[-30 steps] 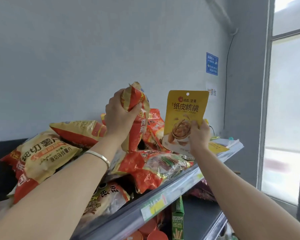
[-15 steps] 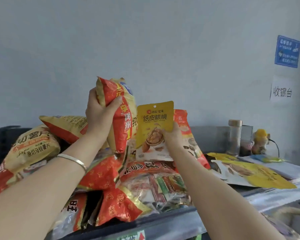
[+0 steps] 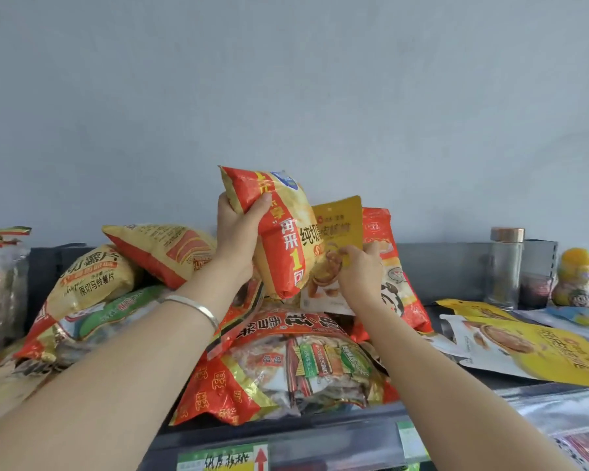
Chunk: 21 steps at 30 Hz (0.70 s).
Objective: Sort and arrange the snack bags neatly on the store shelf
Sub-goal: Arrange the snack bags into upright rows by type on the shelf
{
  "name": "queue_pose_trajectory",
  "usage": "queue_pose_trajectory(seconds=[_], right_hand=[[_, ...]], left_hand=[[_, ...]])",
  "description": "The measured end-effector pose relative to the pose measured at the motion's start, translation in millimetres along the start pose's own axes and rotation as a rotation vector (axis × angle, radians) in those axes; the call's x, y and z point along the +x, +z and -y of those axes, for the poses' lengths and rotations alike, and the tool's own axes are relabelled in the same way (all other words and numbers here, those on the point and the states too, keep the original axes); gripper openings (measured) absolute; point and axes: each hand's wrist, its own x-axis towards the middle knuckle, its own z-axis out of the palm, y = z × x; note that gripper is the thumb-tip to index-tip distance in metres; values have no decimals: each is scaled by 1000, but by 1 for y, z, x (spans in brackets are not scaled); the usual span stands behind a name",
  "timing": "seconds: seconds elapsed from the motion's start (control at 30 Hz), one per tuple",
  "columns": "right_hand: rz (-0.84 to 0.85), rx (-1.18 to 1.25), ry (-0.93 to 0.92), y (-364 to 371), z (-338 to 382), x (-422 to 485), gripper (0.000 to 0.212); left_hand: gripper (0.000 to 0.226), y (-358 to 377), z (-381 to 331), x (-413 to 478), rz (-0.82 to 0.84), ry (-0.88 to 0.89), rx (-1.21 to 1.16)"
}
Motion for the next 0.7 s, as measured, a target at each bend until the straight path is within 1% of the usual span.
queue_pose_trajectory(seconds=[0.07, 0.13, 0.17, 0.27, 0.33, 0.37, 0.4, 0.43, 0.5, 0.53, 0.57, 0.6, 0.7], right_hand=[[58, -9, 36, -1, -2, -2, 42], [15, -11, 25, -7, 0, -6, 39], [-17, -27, 5, -11, 2, -9, 37], [-107, -88, -95, -20, 12, -21, 30], [-153, -173, -206, -22, 19, -28, 26], [-114, -210, -253, -22, 21, -30, 25], [-25, -208, -277, -20, 22, -30, 26], [92, -175, -277, -20, 22, -30, 28], [308, -110, -236, -22, 20, -32, 34], [367, -99, -214, -24, 18, -34, 38], [397, -86, -191, -27, 15, -38, 42], [415, -70, -165, -30, 13, -42, 44], [440, -74, -140, -33, 10, -54, 43]], left_hand=[[43, 2, 9, 3, 68, -160, 77], [47, 2, 14, 4, 105, -291, 192], [53, 1, 16, 6, 111, -327, 264], [77, -4, 23, 12, 152, -340, 533], [80, -6, 24, 12, 197, -276, 792], [79, -7, 23, 13, 201, -244, 912], [78, -8, 22, 13, 198, -234, 985], [75, -10, 20, 13, 196, -256, 989], [75, -15, 20, 16, 152, -322, 850], [81, -18, 22, 19, 112, -323, 787], [88, -21, 23, 19, 87, -296, 770], [92, -24, 24, 19, 85, -243, 816], [95, -27, 20, 15, 145, -17, 1147]])
